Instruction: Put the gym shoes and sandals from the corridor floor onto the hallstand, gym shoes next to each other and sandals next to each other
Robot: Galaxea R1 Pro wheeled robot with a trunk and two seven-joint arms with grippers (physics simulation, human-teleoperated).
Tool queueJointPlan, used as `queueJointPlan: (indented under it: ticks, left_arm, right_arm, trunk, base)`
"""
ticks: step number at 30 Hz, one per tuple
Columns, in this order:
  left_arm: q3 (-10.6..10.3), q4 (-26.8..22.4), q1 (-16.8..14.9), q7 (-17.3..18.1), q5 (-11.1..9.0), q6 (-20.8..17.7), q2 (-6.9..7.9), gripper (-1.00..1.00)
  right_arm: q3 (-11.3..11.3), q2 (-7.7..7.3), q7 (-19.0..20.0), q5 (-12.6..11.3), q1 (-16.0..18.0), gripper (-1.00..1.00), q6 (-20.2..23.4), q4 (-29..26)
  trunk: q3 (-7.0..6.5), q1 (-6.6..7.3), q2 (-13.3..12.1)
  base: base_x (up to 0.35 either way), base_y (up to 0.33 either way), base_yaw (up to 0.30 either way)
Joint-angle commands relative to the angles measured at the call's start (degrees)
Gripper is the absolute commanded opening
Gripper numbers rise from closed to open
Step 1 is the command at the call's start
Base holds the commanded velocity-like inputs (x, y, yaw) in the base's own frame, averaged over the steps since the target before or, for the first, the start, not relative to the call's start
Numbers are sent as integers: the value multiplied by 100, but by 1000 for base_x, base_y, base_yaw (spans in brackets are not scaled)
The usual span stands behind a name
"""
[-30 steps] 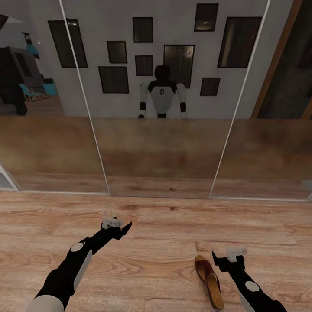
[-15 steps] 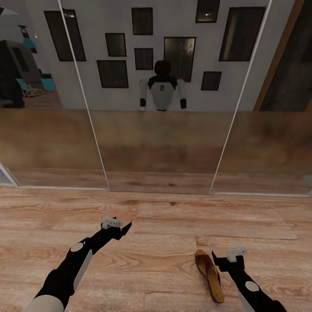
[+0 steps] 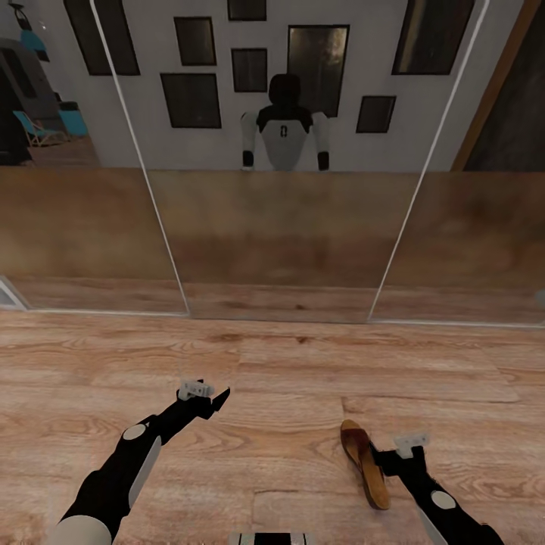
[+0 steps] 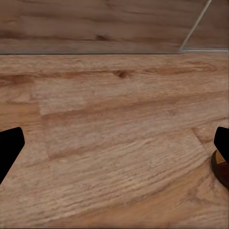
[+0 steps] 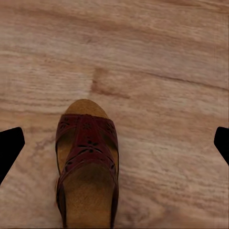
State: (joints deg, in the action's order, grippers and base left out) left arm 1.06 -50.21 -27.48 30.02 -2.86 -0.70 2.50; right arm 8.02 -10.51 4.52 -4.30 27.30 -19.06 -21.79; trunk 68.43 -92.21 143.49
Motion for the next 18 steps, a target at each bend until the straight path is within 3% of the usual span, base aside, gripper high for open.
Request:
queueJointPlan:
  ticks: [1, 4, 18]
  left_arm:
    - [8, 3, -3, 31, -30, -6, 0, 100]
    - [8, 3, -3, 31, -30, -5, 3, 100]
    - [11, 3, -3, 31, -30, -2, 5, 100]
  right_arm:
    - [19, -7, 135, -46, 4, 100, -19, 4]
    - [9, -30, 722, -45, 4, 100, -27, 0]
    - [-2, -37, 882, -44, 4, 100, -36, -9]
  trunk:
    - [35, -1, 3]
    - [112, -9, 7]
    - [411, -40, 23]
  base:
    - [0, 0, 0]
    - [0, 0, 0]
    - [0, 0, 0]
